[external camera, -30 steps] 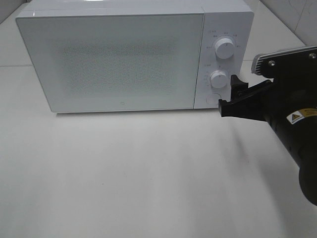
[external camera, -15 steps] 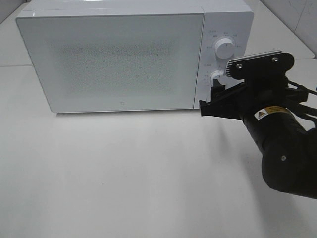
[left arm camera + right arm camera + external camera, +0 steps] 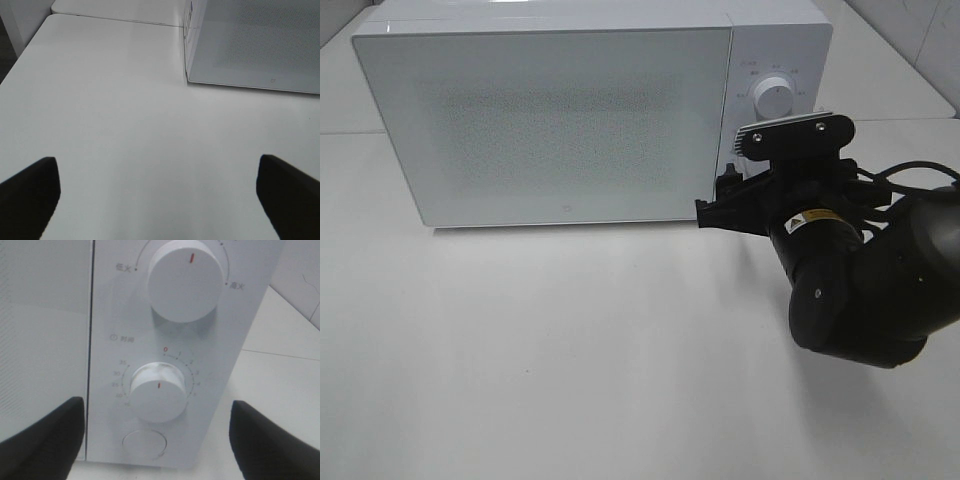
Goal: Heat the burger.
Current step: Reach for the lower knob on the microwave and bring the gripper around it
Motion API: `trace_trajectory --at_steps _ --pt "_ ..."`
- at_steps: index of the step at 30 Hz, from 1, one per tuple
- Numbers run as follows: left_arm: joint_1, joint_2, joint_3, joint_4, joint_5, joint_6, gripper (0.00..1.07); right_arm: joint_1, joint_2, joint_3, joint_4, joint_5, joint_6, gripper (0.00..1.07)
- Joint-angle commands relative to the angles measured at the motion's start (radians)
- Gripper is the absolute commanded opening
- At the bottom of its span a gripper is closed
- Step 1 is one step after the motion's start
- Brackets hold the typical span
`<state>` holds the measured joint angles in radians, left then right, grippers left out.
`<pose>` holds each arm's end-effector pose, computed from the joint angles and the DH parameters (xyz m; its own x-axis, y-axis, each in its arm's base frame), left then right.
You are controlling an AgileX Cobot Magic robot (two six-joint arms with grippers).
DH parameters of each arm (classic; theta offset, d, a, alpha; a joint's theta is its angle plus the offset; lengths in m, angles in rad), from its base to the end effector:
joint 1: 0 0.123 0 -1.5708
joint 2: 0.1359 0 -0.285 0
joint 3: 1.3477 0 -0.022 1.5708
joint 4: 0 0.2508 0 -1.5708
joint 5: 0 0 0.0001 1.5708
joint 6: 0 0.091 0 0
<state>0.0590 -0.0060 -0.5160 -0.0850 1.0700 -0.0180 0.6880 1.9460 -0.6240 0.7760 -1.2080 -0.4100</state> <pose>-0.0078 -0.0073 0.2812 -0.4422 -0.0849 -0.8929 -0.0182 0.9962 -0.0857 0.2780 0.1514 0.1315 -0.1188 -0.1708 -0.9781 0.0112 0.9848 -0.1733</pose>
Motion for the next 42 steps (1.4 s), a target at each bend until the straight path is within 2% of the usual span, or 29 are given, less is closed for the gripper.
trace_trajectory --at_steps 1,5,22,42 --pt "0.006 -0.017 0.002 0.001 -0.001 -0.006 1.00 -0.012 -0.002 -0.016 -0.011 -0.084 0.012 0.76" --pt "0.006 -0.017 0.002 0.001 -0.001 -0.006 1.00 -0.050 -0.002 -0.046 -0.044 -0.084 0.014 0.76" --pt "0.006 -0.017 0.002 0.001 -0.001 -0.006 1.00 -0.071 0.066 -0.119 -0.086 -0.084 0.031 0.76" --pt "0.006 -0.016 0.002 0.002 -0.001 -0.006 1.00 -0.073 0.123 -0.159 -0.094 -0.096 0.057 0.76"
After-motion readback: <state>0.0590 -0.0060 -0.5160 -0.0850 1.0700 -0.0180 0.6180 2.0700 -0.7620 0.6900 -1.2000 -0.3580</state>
